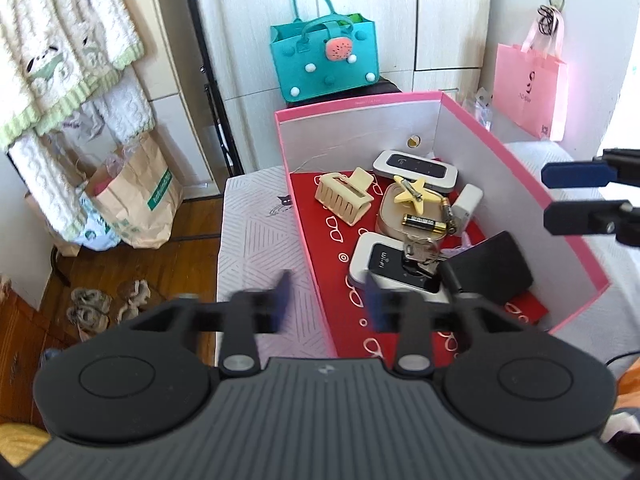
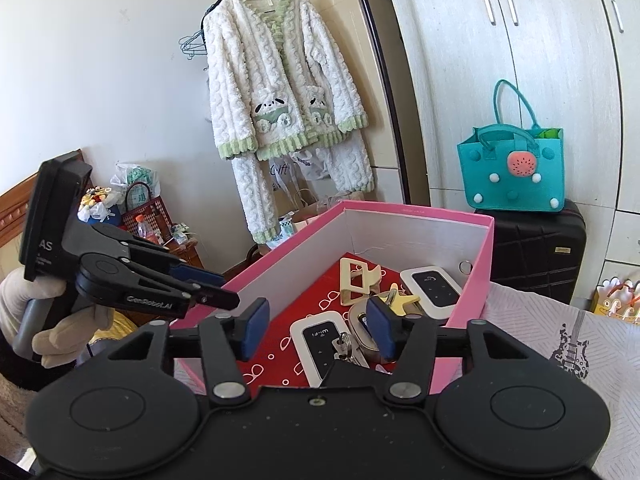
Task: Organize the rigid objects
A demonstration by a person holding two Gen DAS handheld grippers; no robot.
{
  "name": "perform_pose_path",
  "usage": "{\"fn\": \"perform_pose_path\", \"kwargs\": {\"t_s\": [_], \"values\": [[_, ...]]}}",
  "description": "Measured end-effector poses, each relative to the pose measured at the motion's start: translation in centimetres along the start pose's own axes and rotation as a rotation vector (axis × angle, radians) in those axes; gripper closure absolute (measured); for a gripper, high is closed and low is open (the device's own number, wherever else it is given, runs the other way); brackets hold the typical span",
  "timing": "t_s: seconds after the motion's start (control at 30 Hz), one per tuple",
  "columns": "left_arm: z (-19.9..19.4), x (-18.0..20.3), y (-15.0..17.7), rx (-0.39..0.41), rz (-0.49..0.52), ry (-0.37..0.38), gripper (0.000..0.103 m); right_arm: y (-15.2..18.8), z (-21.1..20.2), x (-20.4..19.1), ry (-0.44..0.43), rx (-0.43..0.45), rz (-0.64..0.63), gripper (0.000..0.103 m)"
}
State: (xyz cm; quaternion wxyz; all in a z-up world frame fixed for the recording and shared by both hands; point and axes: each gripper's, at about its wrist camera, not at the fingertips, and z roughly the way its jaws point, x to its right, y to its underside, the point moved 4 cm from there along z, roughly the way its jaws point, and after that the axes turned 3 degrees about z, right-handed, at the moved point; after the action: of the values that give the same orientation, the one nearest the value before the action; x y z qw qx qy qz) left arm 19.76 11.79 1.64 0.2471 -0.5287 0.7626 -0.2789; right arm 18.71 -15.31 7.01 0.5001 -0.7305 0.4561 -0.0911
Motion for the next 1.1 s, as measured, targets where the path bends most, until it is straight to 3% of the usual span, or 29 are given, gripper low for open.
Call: {"fn": "perform_pose_path", "kwargs": {"t_s": [0.1,0.17,0.2,0.27,0.37,0.47,0.53,0.63,0.8,1.0,1.1], "values": [[-1.4,0.4,0.1,0.007,-0.008,-0.012,0.041,-0.1,-0.7,-0.1,0.001,0.014,0.029,0.029],[-2.3,0.7,0.0,0.015,-0.014,-0.007,0.032,-0.1,-1.3,-0.1,0.014,0.025,0.053,0.019],[-2.8,1.0,0.0,0.023,-0.019,-0.005,0.027,-0.1,-1.7,-0.1,0.030,0.035,0.065,0.009],[-3.7,1.4,-0.1,0.043,-0.024,-0.009,0.018,-0.1,-2.6,-0.1,0.090,0.086,0.099,0.001],[-4.6,2.1,-0.1,0.051,-0.057,-0.030,0.000,-0.2,-4.0,0.1,0.243,0.133,0.174,0.000],[-4.1,2.8,0.0,-0.054,-0.096,-0.071,0.000,-0.2,-5.2,0.5,0.354,0.096,0.263,0.000],[-3.7,3.7,0.3,-0.113,-0.089,-0.065,0.000,0.0,-6.3,0.9,0.318,0.079,0.322,0.000],[-4.4,5.2,0.8,-0.060,-0.081,-0.088,0.000,0.6,-7.8,1.1,0.323,0.048,0.357,0.000],[-6.2,7.2,1.5,0.024,-0.117,-0.070,0.000,1.7,-10.0,1.6,0.456,0.082,0.313,0.000],[-7.2,8.7,2.3,0.063,-0.183,-0.110,0.000,3.1,-12.0,1.1,0.364,0.037,0.307,0.000],[-7.2,9.2,2.5,0.053,-0.186,-0.124,0.000,3.8,-13.0,1.0,0.376,0.043,0.317,0.000]]}}
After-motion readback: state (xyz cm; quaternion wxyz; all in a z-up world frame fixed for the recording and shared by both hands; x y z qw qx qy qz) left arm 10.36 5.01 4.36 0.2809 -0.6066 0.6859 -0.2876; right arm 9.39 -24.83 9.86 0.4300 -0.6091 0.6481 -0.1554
